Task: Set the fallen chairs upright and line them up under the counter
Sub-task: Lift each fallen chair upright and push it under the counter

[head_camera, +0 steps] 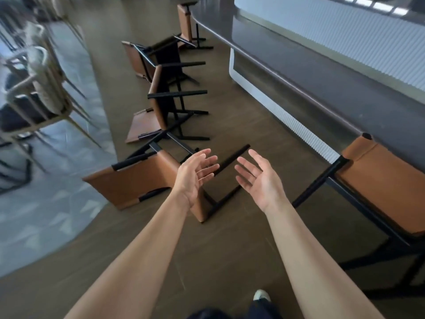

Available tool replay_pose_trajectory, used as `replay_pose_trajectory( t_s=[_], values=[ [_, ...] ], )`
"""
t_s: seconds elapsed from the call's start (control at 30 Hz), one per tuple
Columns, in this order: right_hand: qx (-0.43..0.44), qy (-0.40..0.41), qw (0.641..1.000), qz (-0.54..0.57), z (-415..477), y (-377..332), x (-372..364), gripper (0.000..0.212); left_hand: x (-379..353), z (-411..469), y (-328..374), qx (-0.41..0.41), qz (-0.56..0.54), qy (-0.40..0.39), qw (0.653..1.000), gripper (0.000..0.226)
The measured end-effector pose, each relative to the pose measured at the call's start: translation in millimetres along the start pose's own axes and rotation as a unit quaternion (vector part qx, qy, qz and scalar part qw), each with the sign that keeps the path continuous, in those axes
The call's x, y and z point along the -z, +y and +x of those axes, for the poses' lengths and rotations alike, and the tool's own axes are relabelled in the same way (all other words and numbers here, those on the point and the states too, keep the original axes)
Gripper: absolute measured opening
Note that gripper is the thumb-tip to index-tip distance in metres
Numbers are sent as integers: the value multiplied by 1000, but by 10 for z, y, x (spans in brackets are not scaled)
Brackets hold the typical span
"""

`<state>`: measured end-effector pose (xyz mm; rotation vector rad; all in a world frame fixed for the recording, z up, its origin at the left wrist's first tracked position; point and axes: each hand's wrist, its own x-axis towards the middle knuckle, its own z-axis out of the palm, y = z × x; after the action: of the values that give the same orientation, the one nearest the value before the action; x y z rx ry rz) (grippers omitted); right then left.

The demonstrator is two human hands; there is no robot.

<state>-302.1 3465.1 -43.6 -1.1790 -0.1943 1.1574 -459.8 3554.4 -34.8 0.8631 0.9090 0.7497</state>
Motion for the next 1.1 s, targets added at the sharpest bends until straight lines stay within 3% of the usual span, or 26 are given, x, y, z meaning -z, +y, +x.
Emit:
replay_pose_trajectory(
  t_s=[0.43,0.73,1.1],
  values=[
    [-76,-47,995,-44,129,1095,-1586,27,1928,-153,371,-37,-21,131,991,24],
    [-108,-52,991,-53,707,1500,-2575,26,2901,353,827,-35,-35,194,980,23],
    [-123,-19,990,-58,1211,1927,-3579,27,3898,894,1330,-8,-51,207,977,21]
  ],
)
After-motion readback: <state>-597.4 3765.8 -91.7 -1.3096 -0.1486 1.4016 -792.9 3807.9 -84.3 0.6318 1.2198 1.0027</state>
